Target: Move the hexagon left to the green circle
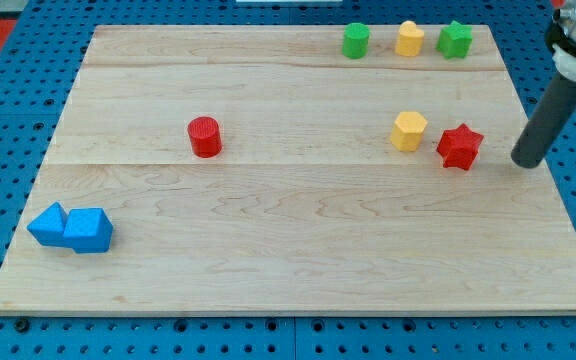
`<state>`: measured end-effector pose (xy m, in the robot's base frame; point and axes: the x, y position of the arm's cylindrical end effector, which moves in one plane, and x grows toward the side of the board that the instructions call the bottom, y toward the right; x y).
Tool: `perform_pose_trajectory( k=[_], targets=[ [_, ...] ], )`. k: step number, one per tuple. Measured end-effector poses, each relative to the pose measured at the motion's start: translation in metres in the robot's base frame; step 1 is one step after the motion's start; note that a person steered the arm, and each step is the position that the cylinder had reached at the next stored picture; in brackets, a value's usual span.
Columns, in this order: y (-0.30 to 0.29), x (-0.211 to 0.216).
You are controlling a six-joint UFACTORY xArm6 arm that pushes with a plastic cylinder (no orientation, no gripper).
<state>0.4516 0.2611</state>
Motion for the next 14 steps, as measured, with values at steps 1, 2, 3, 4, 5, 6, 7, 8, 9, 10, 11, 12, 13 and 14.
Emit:
perform_pose_trajectory(
  k=[1,2,3,4,5,6,7,8,9,10,11,12,13,14],
  targets=[
    [-0.049,-0.001],
    [-0.088,-0.006],
    [-0.126,-0.012],
    [-0.138,-0.014],
    [-0.138,-0.016],
    [-0.138,-0.016],
    [-0.131,-0.042],
    [-0.127,-0.074],
    [-0.167,-0.104],
    [-0.165,-0.136],
    [-0.146,-0.142],
    [-0.114,-0.147],
    [-0.099,-0.146],
    [-0.092,-0.157]
  ],
)
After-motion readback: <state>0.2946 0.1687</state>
